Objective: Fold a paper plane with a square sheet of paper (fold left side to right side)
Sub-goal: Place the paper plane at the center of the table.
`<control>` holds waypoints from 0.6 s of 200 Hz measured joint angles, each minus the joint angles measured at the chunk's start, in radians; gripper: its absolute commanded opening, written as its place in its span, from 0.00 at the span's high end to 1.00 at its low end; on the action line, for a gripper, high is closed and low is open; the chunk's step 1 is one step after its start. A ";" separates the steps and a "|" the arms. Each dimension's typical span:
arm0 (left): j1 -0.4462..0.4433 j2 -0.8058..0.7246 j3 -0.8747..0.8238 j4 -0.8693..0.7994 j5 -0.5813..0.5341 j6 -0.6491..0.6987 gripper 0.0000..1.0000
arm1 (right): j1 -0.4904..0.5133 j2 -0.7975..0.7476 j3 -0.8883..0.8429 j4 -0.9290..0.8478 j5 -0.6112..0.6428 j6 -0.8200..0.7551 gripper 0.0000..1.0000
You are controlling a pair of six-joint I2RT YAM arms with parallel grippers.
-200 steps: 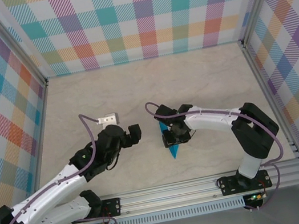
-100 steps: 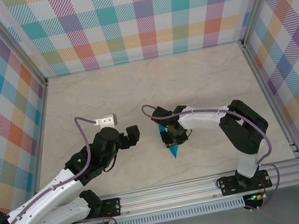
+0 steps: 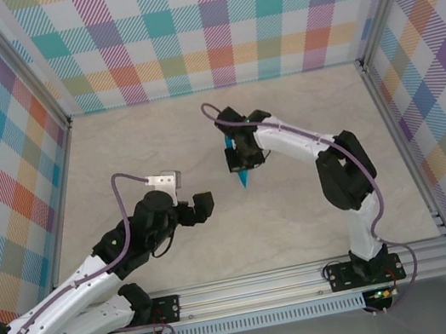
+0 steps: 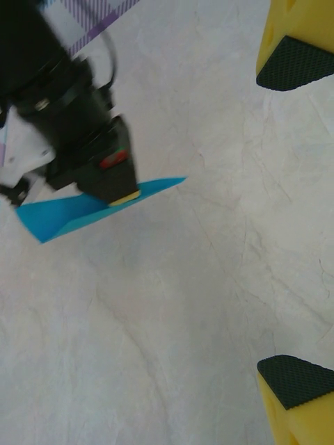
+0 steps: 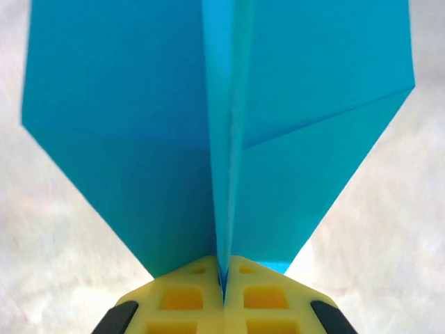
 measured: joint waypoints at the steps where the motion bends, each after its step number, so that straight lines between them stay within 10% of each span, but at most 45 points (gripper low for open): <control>1: 0.000 0.000 0.000 0.000 0.001 0.002 0.00 | -0.003 0.009 0.013 -0.003 0.000 -0.002 0.99; 120: 0.000 -0.011 0.000 -0.008 0.069 0.039 0.00 | -0.029 0.338 0.337 -0.216 0.019 -0.052 0.96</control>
